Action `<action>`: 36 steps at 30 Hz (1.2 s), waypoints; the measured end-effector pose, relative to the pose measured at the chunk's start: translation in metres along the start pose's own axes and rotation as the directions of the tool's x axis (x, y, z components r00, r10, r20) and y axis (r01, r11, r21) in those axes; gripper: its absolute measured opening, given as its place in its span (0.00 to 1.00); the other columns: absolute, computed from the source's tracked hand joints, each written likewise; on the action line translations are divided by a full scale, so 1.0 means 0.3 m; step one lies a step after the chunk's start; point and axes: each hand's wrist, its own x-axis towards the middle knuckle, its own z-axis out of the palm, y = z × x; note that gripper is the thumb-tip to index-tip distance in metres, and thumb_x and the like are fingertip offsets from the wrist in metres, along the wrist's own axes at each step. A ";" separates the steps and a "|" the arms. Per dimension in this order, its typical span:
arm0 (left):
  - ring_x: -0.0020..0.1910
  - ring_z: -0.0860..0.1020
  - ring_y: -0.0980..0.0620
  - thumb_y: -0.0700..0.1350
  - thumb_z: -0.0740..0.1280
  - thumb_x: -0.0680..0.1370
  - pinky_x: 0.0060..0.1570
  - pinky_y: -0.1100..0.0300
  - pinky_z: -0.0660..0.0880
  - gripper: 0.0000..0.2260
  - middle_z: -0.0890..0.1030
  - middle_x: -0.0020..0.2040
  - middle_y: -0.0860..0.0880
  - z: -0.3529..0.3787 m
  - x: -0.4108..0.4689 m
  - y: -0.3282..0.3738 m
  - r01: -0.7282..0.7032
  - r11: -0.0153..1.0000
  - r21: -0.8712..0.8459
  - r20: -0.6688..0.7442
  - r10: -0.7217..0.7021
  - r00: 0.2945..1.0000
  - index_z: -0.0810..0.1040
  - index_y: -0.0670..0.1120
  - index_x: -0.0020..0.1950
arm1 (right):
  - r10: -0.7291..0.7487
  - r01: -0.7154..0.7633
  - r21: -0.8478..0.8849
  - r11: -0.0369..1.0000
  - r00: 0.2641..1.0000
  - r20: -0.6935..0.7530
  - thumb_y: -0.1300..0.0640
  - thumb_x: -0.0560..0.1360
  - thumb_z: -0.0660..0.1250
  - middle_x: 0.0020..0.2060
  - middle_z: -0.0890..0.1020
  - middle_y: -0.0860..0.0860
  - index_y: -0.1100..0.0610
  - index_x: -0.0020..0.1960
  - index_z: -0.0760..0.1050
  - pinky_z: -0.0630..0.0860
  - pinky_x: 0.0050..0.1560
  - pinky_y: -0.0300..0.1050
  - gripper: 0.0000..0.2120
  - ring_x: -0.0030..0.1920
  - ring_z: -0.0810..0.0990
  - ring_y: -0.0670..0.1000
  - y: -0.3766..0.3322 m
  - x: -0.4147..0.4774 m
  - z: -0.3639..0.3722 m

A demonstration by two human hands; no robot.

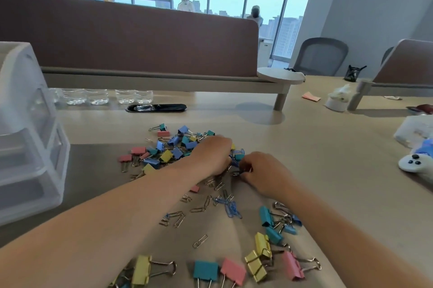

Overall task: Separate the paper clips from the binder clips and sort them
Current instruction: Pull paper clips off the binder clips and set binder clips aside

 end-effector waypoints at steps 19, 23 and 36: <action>0.52 0.78 0.50 0.42 0.61 0.82 0.55 0.55 0.75 0.12 0.79 0.58 0.46 -0.157 -0.159 0.029 0.036 0.954 -0.297 -0.032 -0.048 0.998 0.78 0.43 0.62 | 0.100 -0.107 0.236 0.966 0.994 0.039 0.54 0.81 0.62 0.43 0.85 0.56 0.60 0.53 0.84 0.78 0.45 0.49 0.13 0.39 0.78 0.53 -0.030 -0.114 -0.080; 0.51 0.79 0.50 0.43 0.62 0.81 0.53 0.56 0.76 0.11 0.80 0.57 0.47 -0.170 -0.200 0.040 0.025 0.960 -0.277 -0.010 -0.029 1.000 0.78 0.44 0.61 | 0.091 -0.093 0.275 0.957 0.996 0.023 0.55 0.80 0.65 0.46 0.84 0.51 0.57 0.57 0.82 0.78 0.49 0.47 0.11 0.42 0.79 0.50 -0.048 -0.125 -0.076; 0.51 0.76 0.53 0.48 0.68 0.77 0.51 0.60 0.74 0.13 0.78 0.55 0.50 -0.115 -0.256 0.190 -0.047 0.975 -0.215 0.150 0.081 0.985 0.76 0.47 0.60 | 0.168 -0.173 0.095 0.980 0.984 0.058 0.55 0.76 0.69 0.49 0.82 0.48 0.53 0.54 0.82 0.73 0.47 0.41 0.07 0.46 0.78 0.48 0.057 -0.240 -0.115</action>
